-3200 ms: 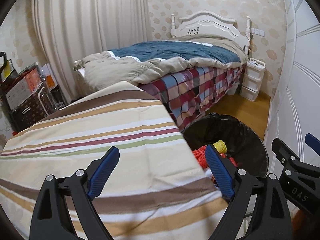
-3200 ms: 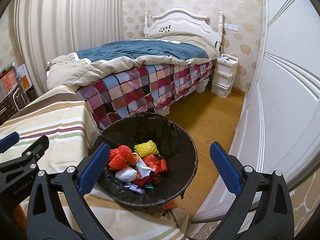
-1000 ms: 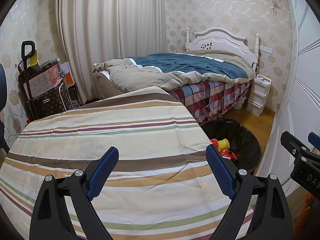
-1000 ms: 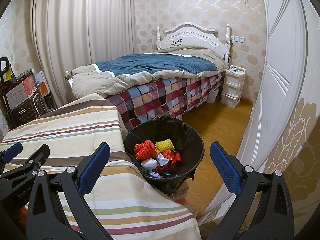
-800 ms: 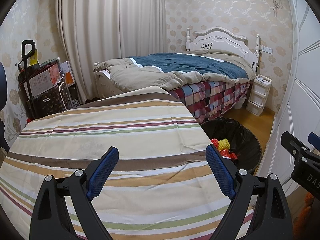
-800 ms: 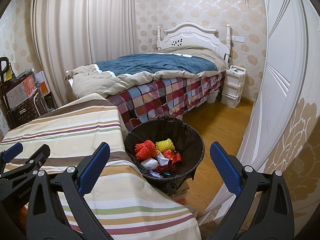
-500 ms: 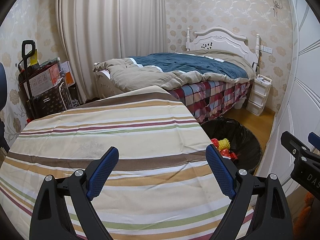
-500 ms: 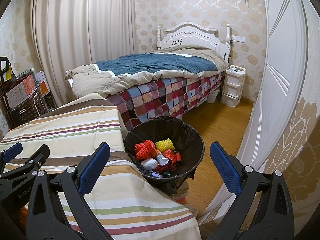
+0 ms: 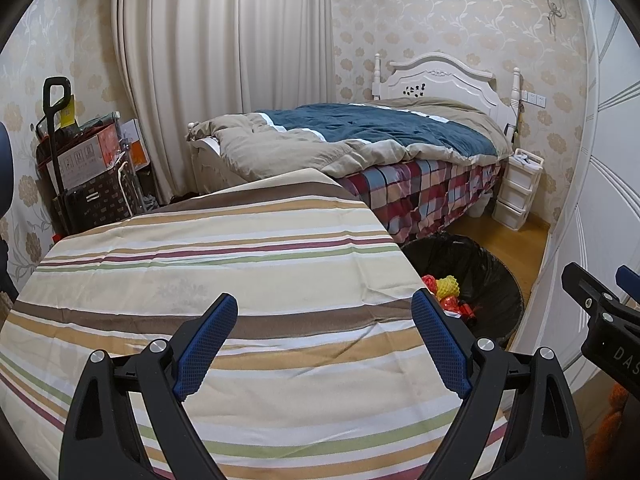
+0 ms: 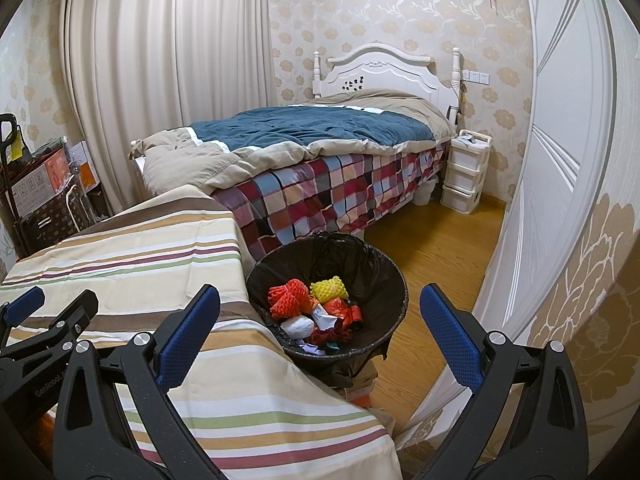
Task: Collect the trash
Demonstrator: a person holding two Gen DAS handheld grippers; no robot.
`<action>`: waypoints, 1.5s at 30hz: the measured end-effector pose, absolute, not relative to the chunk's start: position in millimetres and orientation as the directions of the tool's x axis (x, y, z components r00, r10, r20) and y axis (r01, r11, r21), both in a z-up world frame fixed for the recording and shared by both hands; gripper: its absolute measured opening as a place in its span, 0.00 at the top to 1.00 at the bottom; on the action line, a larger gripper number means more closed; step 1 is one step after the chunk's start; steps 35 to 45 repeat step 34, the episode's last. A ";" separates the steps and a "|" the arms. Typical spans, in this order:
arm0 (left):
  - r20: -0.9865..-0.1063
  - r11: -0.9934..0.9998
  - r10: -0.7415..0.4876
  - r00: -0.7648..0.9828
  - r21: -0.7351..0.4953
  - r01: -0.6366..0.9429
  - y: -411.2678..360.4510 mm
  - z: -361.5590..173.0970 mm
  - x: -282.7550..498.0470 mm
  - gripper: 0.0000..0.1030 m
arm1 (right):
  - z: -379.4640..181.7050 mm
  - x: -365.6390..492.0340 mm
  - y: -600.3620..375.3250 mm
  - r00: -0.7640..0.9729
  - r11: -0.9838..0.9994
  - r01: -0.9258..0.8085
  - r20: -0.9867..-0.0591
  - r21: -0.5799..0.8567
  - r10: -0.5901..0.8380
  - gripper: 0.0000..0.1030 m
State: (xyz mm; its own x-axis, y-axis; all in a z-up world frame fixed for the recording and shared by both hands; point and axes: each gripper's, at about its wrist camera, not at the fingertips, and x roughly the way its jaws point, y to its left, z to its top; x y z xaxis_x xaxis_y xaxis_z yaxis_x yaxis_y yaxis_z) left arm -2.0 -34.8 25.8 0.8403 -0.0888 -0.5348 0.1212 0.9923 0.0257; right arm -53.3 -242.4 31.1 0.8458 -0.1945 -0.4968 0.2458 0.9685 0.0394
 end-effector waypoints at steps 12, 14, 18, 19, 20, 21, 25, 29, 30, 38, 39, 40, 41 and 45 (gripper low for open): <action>-0.519 0.992 -0.081 0.851 0.038 0.118 -39.0 19.4 -10.2 0.14 | 31.3 -54.0 -241.9 0.845 0.969 0.246 -0.497 0.039 -0.195 0.05; -0.515 0.992 -0.083 0.853 0.040 0.120 -40.2 19.5 -12.6 0.14 | 31.4 -52.9 -242.2 0.846 0.969 0.245 -0.497 0.039 -0.194 0.05; -0.513 0.991 -0.089 0.853 0.040 0.128 -40.5 21.6 -12.1 0.14 | 31.6 -53.8 -242.1 0.846 0.969 0.244 -0.496 0.039 -0.193 0.05; -0.512 0.991 -0.093 0.854 0.038 0.131 -40.8 22.2 -11.9 0.14 | 31.4 -52.9 -242.1 0.846 0.969 0.245 -0.497 0.039 -0.195 0.05; -0.512 0.990 -0.099 0.853 0.034 0.135 -41.5 21.7 -13.8 0.14 | 31.4 -53.3 -242.0 0.846 0.969 0.245 -0.497 0.039 -0.194 0.05; -0.512 0.990 -0.101 0.853 0.032 0.136 -41.0 22.4 -12.8 0.14 | 31.5 -53.6 -241.9 0.845 0.969 0.245 -0.498 0.039 -0.194 0.05; -0.515 0.991 -0.099 0.851 0.029 0.133 -39.5 24.3 -10.7 0.14 | 32.0 -53.6 -241.6 0.846 0.969 0.244 -0.496 0.037 -0.194 0.05; -0.529 0.993 -0.086 0.844 0.024 0.116 -36.2 23.3 -6.6 0.14 | 31.3 -53.1 -241.1 0.846 0.969 0.244 -0.498 0.040 -0.192 0.05; -0.534 0.993 -0.086 0.841 0.021 0.115 -34.8 22.9 -4.8 0.14 | 31.1 -52.8 -240.7 0.845 0.969 0.244 -0.498 0.039 -0.193 0.05; -0.565 0.995 -0.071 0.822 0.020 0.099 -25.4 16.8 2.2 0.14 | 28.2 -53.8 -236.7 0.845 0.971 0.237 -0.502 0.040 -0.186 0.05; -0.565 0.995 -0.071 0.822 0.020 0.099 -25.4 16.8 2.2 0.14 | 28.2 -53.8 -236.7 0.845 0.971 0.237 -0.502 0.040 -0.186 0.05; -0.565 0.995 -0.071 0.822 0.020 0.099 -25.4 16.8 2.2 0.14 | 28.2 -53.8 -236.7 0.845 0.971 0.237 -0.502 0.040 -0.186 0.05; -0.565 0.995 -0.071 0.822 0.020 0.099 -25.4 16.8 2.2 0.14 | 28.2 -53.8 -236.7 0.845 0.971 0.237 -0.502 0.040 -0.186 0.05; -0.565 0.995 -0.071 0.822 0.020 0.099 -25.4 16.8 2.2 0.14 | 28.2 -53.8 -236.7 0.845 0.971 0.237 -0.502 0.040 -0.186 0.05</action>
